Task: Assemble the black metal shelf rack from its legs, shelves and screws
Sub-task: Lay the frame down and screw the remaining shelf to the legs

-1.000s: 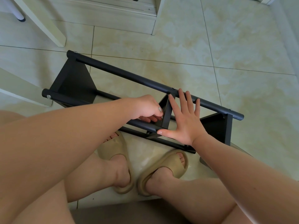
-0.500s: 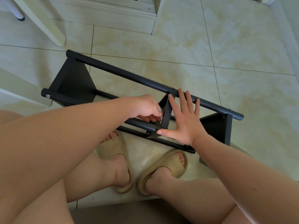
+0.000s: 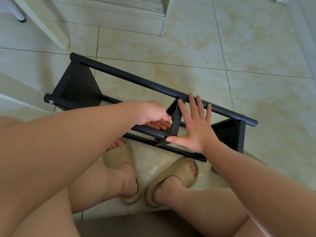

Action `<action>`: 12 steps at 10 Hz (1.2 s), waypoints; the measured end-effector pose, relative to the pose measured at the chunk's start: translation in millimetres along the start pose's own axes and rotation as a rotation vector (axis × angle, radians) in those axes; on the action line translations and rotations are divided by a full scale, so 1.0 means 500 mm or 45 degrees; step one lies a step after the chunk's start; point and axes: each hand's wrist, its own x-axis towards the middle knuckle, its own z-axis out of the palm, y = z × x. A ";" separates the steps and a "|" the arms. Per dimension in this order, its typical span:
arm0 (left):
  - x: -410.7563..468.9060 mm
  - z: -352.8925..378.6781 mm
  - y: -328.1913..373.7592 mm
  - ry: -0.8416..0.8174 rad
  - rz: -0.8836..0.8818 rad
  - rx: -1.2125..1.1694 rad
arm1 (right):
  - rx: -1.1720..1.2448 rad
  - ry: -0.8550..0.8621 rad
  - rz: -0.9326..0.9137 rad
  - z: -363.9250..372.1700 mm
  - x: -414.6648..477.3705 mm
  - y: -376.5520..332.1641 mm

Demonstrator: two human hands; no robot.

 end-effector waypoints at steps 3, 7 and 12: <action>-0.013 0.000 0.009 0.040 0.077 0.250 | -0.009 -0.014 0.002 -0.004 -0.001 -0.003; -0.018 -0.014 0.003 -0.015 0.179 0.520 | -0.004 -0.008 0.005 -0.004 -0.001 -0.002; -0.013 -0.024 -0.007 -0.050 0.204 0.869 | -0.022 -0.023 0.011 -0.007 -0.003 -0.003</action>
